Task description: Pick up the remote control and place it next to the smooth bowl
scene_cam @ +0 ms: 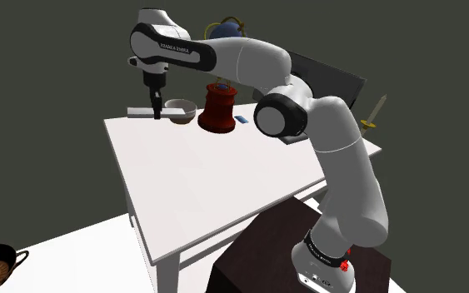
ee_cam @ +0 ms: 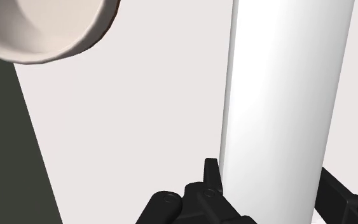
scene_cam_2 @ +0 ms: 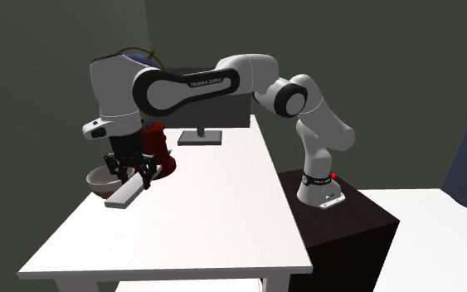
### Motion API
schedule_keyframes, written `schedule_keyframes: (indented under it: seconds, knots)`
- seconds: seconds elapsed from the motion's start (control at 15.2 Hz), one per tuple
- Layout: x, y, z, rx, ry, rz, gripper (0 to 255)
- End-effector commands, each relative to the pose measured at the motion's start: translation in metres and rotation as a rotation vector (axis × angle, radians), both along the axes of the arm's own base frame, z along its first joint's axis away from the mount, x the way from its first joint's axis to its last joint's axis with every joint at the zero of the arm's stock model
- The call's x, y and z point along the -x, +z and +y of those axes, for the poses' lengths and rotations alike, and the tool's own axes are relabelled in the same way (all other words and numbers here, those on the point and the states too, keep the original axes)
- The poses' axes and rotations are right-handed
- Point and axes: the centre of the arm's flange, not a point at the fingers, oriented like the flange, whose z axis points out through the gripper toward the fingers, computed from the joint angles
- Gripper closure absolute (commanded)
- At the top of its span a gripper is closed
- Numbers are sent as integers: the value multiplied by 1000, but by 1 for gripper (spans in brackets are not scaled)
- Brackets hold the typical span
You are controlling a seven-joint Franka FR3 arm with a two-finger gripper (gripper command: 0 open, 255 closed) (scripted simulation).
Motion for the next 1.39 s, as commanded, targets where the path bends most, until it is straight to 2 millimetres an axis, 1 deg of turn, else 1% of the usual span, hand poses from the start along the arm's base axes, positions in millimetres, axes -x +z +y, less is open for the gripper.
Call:
schedule_keyframes:
  seconds: [0.0,1.32]
  knots:
    - [-1,-10,0,0,0,-1,255]
    - [-1,-116,0,0,0,-1,255]
